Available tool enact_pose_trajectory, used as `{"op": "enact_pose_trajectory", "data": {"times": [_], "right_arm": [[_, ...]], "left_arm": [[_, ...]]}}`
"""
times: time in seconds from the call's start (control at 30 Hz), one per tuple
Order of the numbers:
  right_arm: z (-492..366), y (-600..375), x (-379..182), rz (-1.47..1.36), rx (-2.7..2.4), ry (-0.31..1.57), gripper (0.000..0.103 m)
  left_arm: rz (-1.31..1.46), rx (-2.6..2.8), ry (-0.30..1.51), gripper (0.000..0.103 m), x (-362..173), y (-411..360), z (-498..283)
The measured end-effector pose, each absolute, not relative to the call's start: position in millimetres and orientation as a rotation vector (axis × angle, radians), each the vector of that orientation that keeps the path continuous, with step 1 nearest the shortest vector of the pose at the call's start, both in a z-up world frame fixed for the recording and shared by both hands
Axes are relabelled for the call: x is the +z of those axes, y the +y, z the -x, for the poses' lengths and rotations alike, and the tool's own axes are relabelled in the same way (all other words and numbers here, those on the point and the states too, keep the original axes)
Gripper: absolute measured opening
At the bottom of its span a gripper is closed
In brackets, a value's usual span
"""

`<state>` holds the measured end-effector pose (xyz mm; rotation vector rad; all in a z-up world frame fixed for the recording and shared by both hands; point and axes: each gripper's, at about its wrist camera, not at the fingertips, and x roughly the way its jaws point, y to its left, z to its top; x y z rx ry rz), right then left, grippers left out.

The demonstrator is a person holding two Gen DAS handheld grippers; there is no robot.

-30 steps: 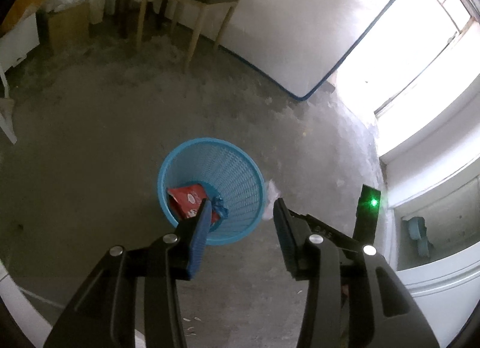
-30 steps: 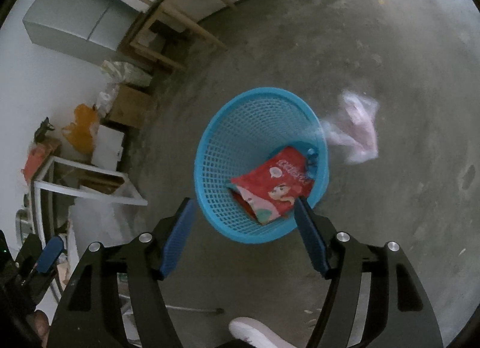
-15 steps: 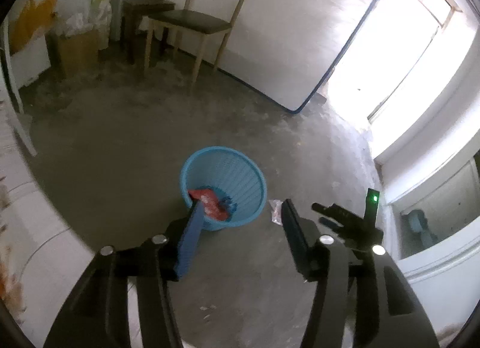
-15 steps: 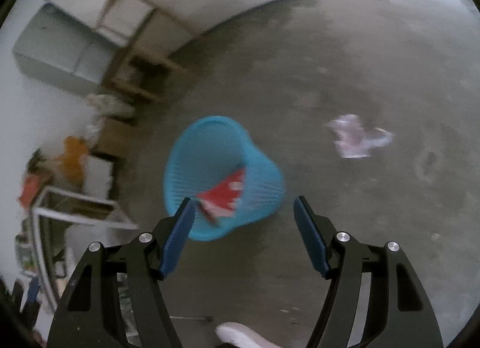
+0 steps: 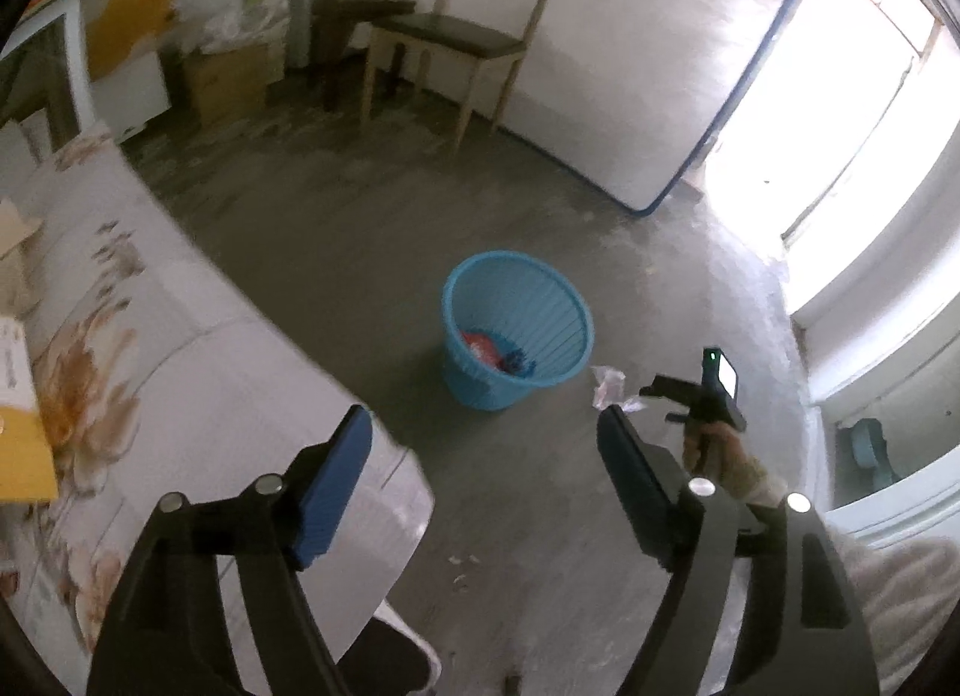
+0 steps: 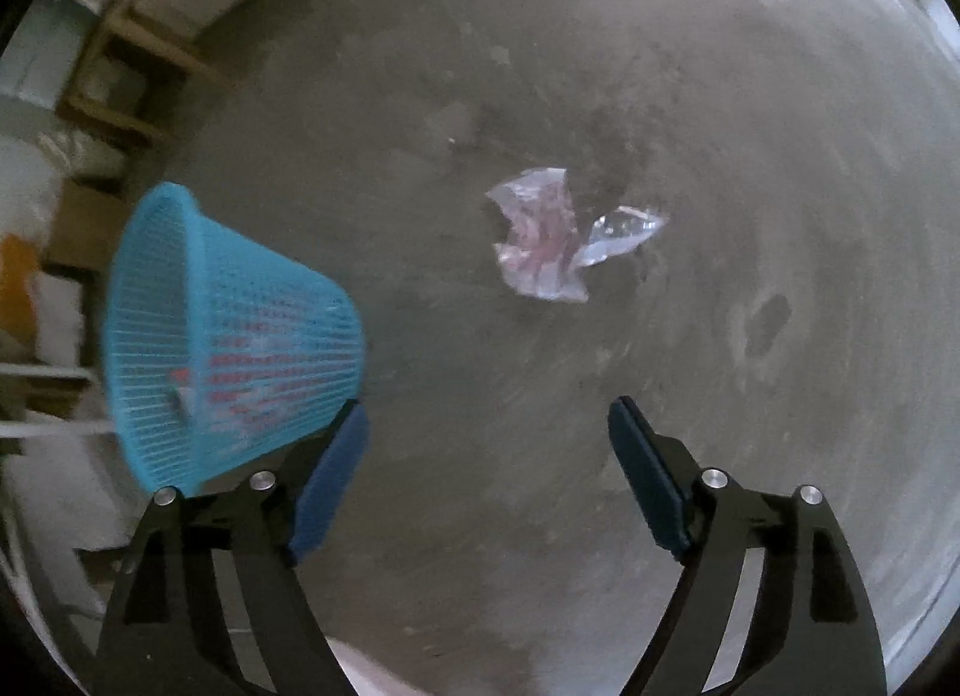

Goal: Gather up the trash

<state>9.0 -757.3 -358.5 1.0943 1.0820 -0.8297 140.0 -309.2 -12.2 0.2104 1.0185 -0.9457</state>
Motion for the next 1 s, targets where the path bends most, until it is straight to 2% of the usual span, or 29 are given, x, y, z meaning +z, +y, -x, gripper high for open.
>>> {"op": "enact_pose_trajectory", "data": {"times": [0.03, 0.2, 0.6, 0.8, 0.87, 0.9, 0.97, 1.0], "right_arm": [[-12.9, -761.6, -364.0, -1.078, -0.824, 1.101, 0.084], [-44.4, -787.1, -401.5, -0.943, -0.83, 1.222, 0.088], [-73.1, -806.2, -476.4, -0.923, -0.836, 1.385, 0.087], [-61.1, -803.4, -501.9, -0.953, -0.849, 1.467, 0.06], [-51.4, -803.8, -507.8, -0.99, -0.859, 1.469, 0.044], [-45.8, -803.7, -510.1, -1.011, -0.863, 1.467, 0.04], [-33.8, -805.6, -514.3, -1.055, -0.874, 1.46, 0.024], [-28.6, -806.2, -515.8, -1.073, -0.879, 1.459, 0.02]], "left_arm": [[-0.216, -0.934, 1.024, 0.077, -14.1, -307.8, -139.9], [-0.224, -0.878, 1.04, 0.08, -20.6, -292.8, -137.3], [-0.22, -0.759, 1.065, 0.08, -27.8, -267.8, -128.1], [-0.221, -0.734, 1.058, 0.08, -27.8, -266.8, -125.4], [-0.214, -0.725, 1.059, 0.08, -27.8, -264.3, -122.0], [-0.21, -0.724, 1.061, 0.08, -27.9, -262.5, -122.8], [-0.209, -0.72, 1.063, 0.08, -26.4, -261.2, -125.1], [-0.212, -0.711, 1.061, 0.08, -25.5, -260.0, -124.9]]}}
